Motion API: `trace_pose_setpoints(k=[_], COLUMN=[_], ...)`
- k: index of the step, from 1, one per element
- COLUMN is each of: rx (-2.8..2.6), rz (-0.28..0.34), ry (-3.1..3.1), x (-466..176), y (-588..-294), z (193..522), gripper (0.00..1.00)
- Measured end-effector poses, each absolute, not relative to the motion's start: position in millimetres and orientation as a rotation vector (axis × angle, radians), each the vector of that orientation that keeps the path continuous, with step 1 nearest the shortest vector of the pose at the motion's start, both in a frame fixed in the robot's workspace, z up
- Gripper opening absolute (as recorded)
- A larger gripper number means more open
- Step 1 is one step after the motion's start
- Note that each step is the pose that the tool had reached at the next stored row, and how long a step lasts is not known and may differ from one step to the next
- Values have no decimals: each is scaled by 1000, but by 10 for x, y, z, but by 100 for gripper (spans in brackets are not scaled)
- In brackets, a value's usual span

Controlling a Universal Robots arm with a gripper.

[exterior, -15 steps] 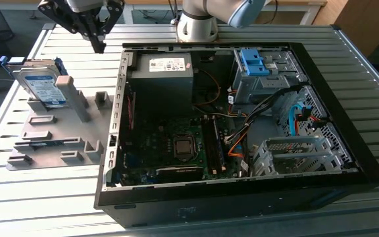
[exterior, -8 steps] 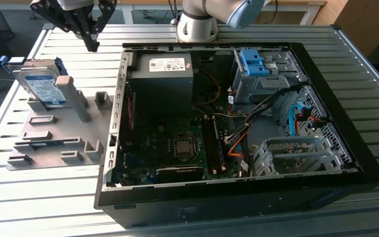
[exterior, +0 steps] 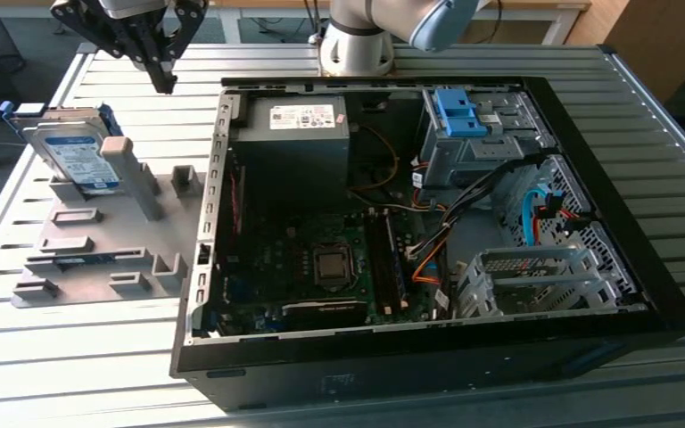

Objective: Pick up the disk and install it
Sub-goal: 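Reach for the disk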

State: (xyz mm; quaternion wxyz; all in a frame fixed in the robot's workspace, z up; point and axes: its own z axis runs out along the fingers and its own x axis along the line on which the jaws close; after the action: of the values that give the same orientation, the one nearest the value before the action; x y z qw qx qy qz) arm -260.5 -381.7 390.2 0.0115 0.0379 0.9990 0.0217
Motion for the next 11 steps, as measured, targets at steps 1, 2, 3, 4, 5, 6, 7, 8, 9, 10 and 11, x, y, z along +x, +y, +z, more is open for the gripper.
trace_pose_setpoints(k=[1,2,3,4,5,6,7,8,9,10,11], rx=[118,118,118,118,118,118,118,118,118,118,118], rz=[68,68,68,68,68,68,68,68,68,68,68], ry=[3116,3116,3116,3116,3116,3116,3116,3116,3116,3116,3116], x=[-2607,-2610,-2614,-2619,-2623,-2631,-2639,-2647,-2656,-2666,-2676], y=[-3817,-3817,-3818,-3817,-3817,-3817,-3816,-3815,-3813,-3812,-3810], z=[3902,3902,3902,3902,3902,3902,3902,3902,3902,3902,3901], gripper=[11,11,11,11,11,11,11,11,11,11,11])
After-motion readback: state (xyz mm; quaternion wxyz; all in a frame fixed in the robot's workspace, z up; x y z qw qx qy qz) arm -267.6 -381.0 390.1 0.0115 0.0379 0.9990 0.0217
